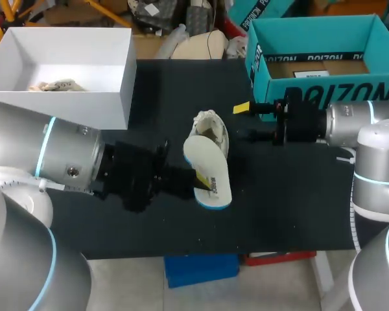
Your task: Take the shoe out of the shoebox, open the shoe tongue, remove and reinsert the insole, then place the shoe into the shoebox
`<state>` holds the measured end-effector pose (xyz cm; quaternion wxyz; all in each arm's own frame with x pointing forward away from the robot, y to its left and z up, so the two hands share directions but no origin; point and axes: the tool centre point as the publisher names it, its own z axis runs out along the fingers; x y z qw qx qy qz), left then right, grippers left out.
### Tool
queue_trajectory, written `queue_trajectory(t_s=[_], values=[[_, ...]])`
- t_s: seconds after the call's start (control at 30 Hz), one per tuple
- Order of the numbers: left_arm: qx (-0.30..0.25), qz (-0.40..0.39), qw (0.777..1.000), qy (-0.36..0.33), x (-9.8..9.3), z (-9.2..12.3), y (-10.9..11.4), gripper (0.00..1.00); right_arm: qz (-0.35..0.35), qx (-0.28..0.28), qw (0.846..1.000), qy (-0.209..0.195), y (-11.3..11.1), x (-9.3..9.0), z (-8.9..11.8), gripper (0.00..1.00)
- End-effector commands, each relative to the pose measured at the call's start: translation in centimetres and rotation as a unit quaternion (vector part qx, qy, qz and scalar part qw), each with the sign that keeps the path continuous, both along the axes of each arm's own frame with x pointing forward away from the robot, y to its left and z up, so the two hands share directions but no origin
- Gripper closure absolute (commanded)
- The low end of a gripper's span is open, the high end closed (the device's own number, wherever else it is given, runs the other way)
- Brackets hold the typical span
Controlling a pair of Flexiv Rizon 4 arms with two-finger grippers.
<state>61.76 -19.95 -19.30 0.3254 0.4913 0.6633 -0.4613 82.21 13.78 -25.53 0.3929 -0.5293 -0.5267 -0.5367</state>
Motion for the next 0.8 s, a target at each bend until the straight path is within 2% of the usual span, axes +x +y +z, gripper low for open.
queue_trajectory(t_s=[0.03,0.1,0.77,0.8], values=[[-0.110,0.004,0.993,-0.046,0.7,-3.3,0.6,1.00,-0.001,-0.001,1.000,0.000,0.2,0.0,-0.1,0.00],[-0.103,0.002,0.993,-0.052,1.3,-4.4,0.7,1.00,-0.001,-0.001,1.000,0.000,0.2,0.0,-0.1,0.00],[-0.103,0.002,0.993,-0.052,1.3,-4.4,0.7,1.00,-0.001,-0.001,1.000,0.000,0.2,0.0,-0.1,0.00],[-0.109,-0.001,0.992,-0.066,0.9,-4.7,0.6,1.00,-0.001,-0.001,1.000,0.000,0.2,0.0,-0.1,0.00]])
